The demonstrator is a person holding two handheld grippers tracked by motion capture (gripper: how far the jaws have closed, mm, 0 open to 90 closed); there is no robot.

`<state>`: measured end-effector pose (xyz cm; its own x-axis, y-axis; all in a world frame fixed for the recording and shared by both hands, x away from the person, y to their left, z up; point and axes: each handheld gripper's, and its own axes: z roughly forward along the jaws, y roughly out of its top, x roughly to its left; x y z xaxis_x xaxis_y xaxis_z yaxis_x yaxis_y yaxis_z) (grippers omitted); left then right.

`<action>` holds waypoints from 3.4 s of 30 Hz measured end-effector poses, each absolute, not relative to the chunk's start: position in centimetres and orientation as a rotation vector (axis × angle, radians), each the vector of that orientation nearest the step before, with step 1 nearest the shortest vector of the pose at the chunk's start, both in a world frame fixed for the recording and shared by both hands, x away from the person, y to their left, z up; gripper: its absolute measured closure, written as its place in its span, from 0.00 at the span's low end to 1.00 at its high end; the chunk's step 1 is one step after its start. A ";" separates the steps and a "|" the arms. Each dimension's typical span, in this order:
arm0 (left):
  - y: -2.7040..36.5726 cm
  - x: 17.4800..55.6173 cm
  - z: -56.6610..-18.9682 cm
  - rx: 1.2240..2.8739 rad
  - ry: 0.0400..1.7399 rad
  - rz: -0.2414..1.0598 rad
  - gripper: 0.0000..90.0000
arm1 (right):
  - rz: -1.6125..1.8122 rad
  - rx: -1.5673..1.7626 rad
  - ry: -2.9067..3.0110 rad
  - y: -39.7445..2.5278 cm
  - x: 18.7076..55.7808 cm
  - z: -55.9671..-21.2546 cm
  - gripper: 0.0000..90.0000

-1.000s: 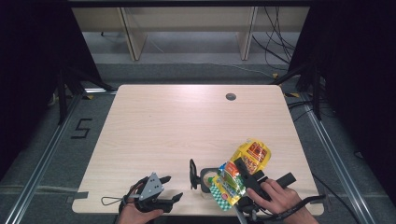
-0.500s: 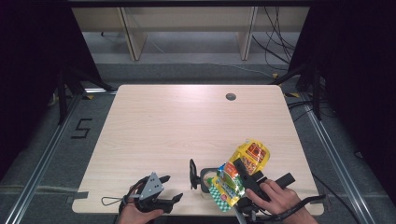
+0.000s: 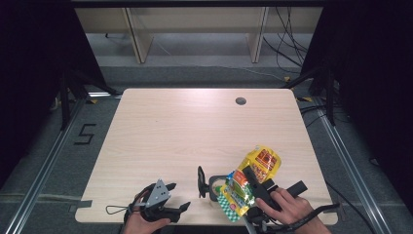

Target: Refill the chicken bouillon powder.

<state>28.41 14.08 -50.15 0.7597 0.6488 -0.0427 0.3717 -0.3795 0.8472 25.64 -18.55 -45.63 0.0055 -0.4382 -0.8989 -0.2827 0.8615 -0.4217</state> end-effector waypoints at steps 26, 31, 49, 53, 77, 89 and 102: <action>14.1 28.5 -50.2 2.020 0.758 0.371 0.24 | -0.155 -0.607 1.583 -18.5 25.6 -45.3 0.54; 14.1 28.5 -50.2 2.025 0.758 0.371 0.24 | -0.145 -0.551 1.585 -18.7 25.3 -45.7 0.54; 14.1 28.5 -50.2 2.029 0.746 0.376 0.25 | -0.122 -0.588 1.583 -18.3 25.2 -45.6 0.55; 14.1 28.4 -50.2 2.013 0.760 0.368 0.25 | -0.129 -0.578 1.584 -18.5 25.3 -45.4 0.55; 14.1 28.4 -50.2 2.004 0.761 0.363 0.25 | -0.151 -0.564 1.582 -19.0 25.5 -45.1 0.55; 14.3 28.6 -50.1 2.010 0.756 0.374 0.25 | -0.144 -0.564 1.590 -18.9 25.3 -45.3 0.55; 14.4 28.7 -50.0 2.047 0.728 0.395 0.25 | -0.160 -0.647 1.578 -18.5 25.5 -45.0 0.55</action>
<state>28.70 14.38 -50.04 0.7758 0.6310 -0.0008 0.3437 -0.4215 0.8392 25.48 -18.51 -44.96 0.0212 -0.4896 -0.8717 -0.3052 0.8271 -0.4720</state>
